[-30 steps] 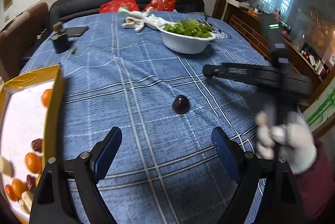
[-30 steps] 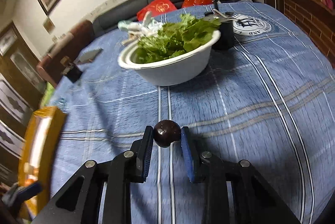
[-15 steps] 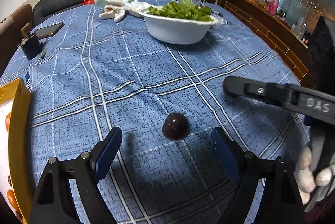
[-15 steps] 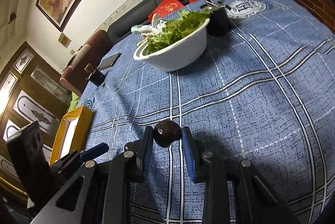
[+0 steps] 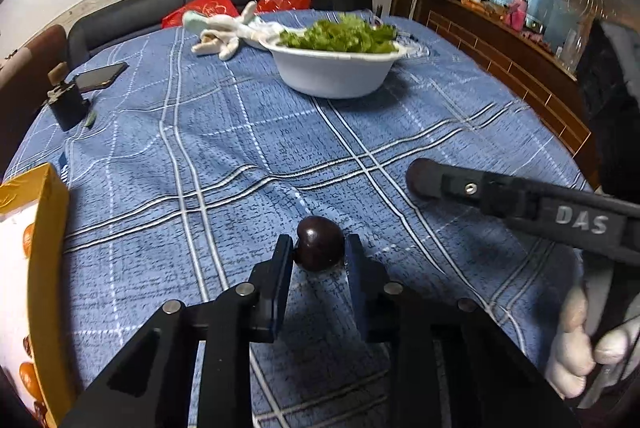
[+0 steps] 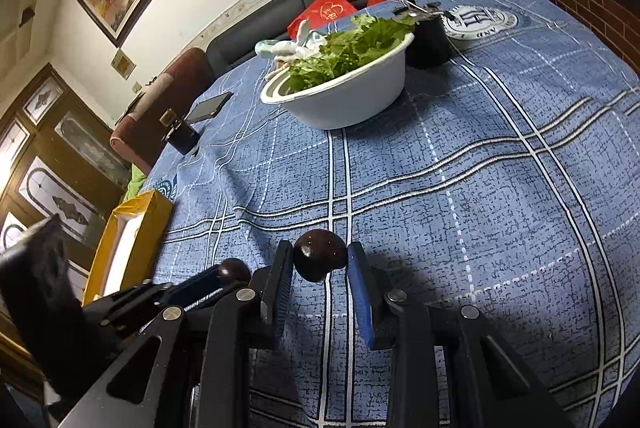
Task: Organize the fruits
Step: 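Carry both plums over the tray and open both grippers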
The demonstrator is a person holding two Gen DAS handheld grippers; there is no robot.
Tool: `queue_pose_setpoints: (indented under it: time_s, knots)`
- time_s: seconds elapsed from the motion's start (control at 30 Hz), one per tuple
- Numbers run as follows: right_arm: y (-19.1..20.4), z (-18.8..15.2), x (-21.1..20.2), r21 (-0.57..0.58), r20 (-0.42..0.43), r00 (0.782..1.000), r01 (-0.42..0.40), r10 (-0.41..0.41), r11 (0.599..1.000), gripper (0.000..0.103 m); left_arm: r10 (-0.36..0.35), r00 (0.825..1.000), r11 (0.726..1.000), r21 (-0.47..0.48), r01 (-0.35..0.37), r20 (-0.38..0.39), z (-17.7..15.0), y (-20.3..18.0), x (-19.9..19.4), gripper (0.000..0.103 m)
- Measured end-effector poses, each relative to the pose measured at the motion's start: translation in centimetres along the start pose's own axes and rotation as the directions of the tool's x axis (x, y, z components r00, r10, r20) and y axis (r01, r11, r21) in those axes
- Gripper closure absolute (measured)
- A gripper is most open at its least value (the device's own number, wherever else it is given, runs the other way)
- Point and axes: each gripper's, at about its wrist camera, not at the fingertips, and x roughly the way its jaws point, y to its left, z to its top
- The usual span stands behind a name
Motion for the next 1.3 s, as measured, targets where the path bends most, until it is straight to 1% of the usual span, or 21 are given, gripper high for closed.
queue_pose_setpoints:
  time_s: [0.1, 0.13, 0.23, 0.3, 0.4, 0.47, 0.57, 0.73, 0.9, 0.97, 1.1, 1.3]
  knots:
    - [0.4, 0.0, -0.3, -0.015, 0.009, 1.000, -0.009, 0.009, 1.000, 0.072, 0.001, 1.000, 1.000, -0.029, 0.000, 0.023, -0.4, 0.5, -1.6, 0.078]
    - [0.6, -0.1, -0.5, -0.018, 0.012, 1.000, -0.025, 0.025, 1.000, 0.072, -0.003, 1.000, 0.999, -0.046, 0.004, 0.030, -0.6, 0.8, -2.2, 0.078]
    - [1.1, 0.0, -0.7, -0.030, 0.022, 0.999, -0.046, 0.047, 0.998, 0.072, -0.003, 0.998, 0.994, -0.108, 0.009, 0.055, -1.5, 2.1, -4.2, 0.078]
    - [1.5, -0.2, -0.8, -0.040, 0.025, 0.999, -0.046, 0.047, 0.998, 0.072, 0.003, 0.997, 0.988, -0.155, 0.009, 0.075, -2.2, 3.1, -5.5, 0.078]
    - [2.0, -0.4, -0.5, -0.054, 0.019, 0.999, -0.046, 0.047, 0.997, 0.072, 0.031, 0.996, 0.976, -0.216, -0.011, 0.089, -3.6, 4.8, -7.3, 0.078]
    - [2.5, -0.7, -0.2, -0.070, 0.014, 0.999, -0.037, 0.038, 0.997, 0.072, 0.072, 0.994, 0.967, -0.250, -0.049, 0.085, -4.6, 6.0, -8.2, 0.078]
    - [3.0, -1.0, 0.1, -0.092, 0.011, 1.000, -0.022, 0.024, 0.996, 0.072, 0.114, 0.990, 0.950, -0.299, -0.086, 0.078, -5.9, 7.6, -9.3, 0.078]
    - [4.1, -2.1, 0.7, -0.130, 0.008, 1.000, 0.014, -0.013, 0.991, 0.072, 0.155, 0.983, 0.932, -0.345, -0.113, 0.096, -7.4, 9.0, -11.5, 0.077]
    - [5.7, -3.8, 1.3, -0.170, -0.028, 0.999, 0.039, -0.044, 0.985, 0.072, 0.201, 0.971, 0.917, -0.375, -0.139, 0.132, -8.2, 10.5, -13.9, 0.077]
    - [7.0, -4.6, 1.1, -0.201, -0.033, 0.998, 0.043, -0.051, 0.979, 0.072, 0.223, 0.964, 0.908, -0.391, -0.152, 0.143, -8.7, 11.4, -14.8, 0.077]
    - [9.6, -5.7, 0.9, -0.214, -0.055, 0.998, 0.001, -0.013, 0.977, 0.071, 0.243, 0.957, 0.883, -0.445, -0.151, 0.156, -9.8, 13.9, -16.3, 0.077]
    - [15.6, -6.6, 1.9, -0.293, -0.090, 0.995, -0.055, 0.029, 0.955, 0.071, 0.292, 0.946, 0.832, -0.525, -0.180, 0.138, -12.1, 17.7, -17.9, 0.077]
